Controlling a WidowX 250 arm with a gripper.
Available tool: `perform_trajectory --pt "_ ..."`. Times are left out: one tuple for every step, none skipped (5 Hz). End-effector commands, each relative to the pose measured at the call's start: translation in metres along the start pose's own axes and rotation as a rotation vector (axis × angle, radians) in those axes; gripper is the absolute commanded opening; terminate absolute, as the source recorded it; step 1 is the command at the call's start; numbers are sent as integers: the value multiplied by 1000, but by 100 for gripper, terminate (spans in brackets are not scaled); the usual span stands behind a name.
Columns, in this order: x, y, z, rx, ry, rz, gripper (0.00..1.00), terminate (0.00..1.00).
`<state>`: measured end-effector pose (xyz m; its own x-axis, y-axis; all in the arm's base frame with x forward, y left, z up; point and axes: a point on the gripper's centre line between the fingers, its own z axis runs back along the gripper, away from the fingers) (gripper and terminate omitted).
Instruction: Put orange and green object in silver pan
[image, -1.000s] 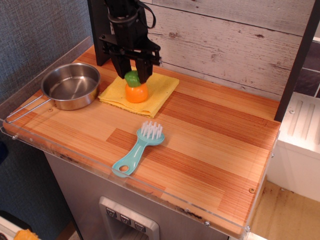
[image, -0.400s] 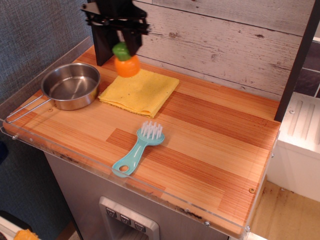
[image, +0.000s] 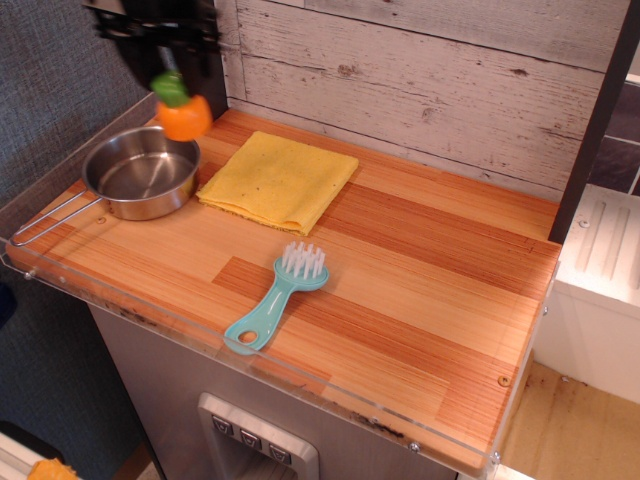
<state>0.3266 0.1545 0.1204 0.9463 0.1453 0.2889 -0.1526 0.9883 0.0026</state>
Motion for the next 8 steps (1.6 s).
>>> perform_trajectory --pt "-4 26 11 27 -13 35 0 0" --pt "-7 24 -2 20 25 22 0 0" --pt "-14 24 -19 28 75 10 0 0" --pt "-18 26 -30 44 97 9 0 0" --pt "-20 29 -37 58 118 17 0 0" --pt "-24 31 -44 58 139 21 0 0" --pt "-24 30 -43 59 140 21 100 0" --pt "-23 29 -38 63 132 19 100 0"
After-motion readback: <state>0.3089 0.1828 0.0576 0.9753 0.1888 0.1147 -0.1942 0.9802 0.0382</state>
